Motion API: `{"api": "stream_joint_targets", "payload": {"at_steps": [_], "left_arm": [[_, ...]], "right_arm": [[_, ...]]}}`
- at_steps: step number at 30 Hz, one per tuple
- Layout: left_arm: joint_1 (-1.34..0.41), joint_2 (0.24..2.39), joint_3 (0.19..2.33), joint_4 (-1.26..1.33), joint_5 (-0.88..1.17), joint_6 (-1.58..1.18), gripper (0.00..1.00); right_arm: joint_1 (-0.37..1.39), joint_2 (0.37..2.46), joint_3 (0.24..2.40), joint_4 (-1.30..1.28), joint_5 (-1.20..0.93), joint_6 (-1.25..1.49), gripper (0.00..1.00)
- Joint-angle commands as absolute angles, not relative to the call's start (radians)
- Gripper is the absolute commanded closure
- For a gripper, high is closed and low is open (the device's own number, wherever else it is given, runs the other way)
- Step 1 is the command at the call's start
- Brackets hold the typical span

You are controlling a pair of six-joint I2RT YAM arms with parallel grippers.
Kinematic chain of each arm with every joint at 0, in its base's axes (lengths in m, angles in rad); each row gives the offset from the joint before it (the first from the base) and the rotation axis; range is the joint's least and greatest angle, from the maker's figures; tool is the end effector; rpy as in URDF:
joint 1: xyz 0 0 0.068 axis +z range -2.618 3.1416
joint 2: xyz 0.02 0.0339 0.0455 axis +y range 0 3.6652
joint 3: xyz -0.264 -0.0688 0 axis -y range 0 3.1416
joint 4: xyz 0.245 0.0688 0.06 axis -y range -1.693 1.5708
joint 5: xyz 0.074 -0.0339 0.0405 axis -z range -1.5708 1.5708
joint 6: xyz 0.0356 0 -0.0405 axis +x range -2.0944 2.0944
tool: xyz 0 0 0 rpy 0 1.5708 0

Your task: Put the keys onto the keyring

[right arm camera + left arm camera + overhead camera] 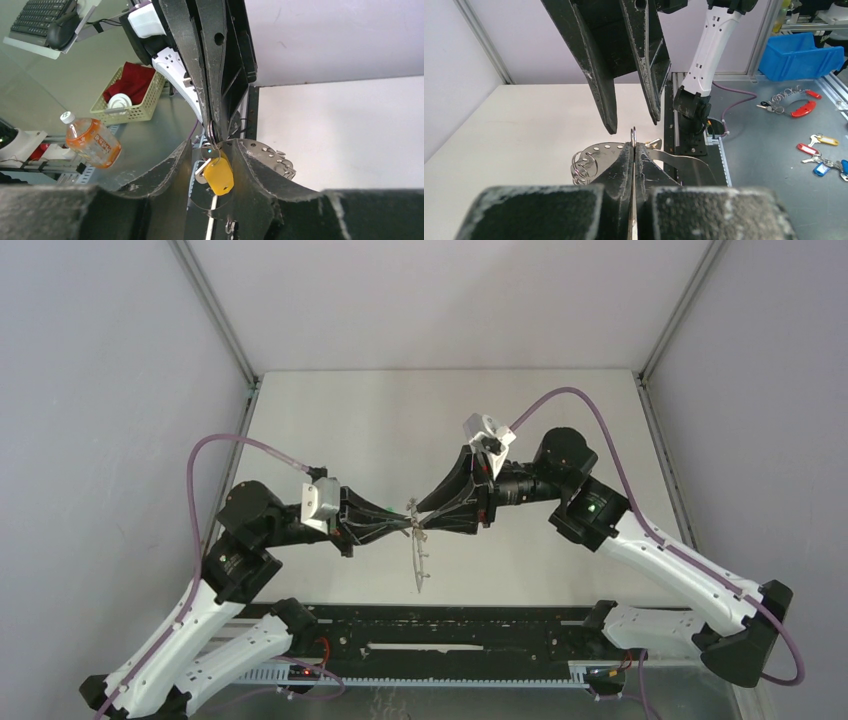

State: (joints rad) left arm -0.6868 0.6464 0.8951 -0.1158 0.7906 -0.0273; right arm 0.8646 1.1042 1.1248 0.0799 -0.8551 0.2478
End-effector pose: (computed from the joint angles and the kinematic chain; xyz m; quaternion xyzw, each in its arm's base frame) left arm 0.0846 -0.1021 0.4041 0.4710 0.4812 -0.4803 0.5620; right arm 0.1365 0.2014 0.4241 -0.4783 0.4882 0.5925 0.4264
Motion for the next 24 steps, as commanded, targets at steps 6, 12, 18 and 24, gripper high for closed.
{"api": "stream_joint_targets", "payload": {"at_steps": [6,12,18,24], "left_arm": [[-0.681,0.643,0.891,-0.063,0.801,-0.039,1.00],[-0.682,0.639,0.894,-0.062,0.802,-0.037,1.00],[-0.681,0.632,0.896,-0.065,0.801,-0.035,1.00],[-0.682,0.625,0.897,-0.091,0.799,-0.012,1.00]], "right_arm": [[0.895,1.124,1.167,0.184,-0.909,0.212,0.65],[0.906,1.136,1.167,0.178,-0.909,0.220,0.71],[0.910,1.155,1.190,0.121,-0.901,0.213,0.92],[0.915,1.171,1.255,-0.040,-0.861,0.182,1.00]]}}
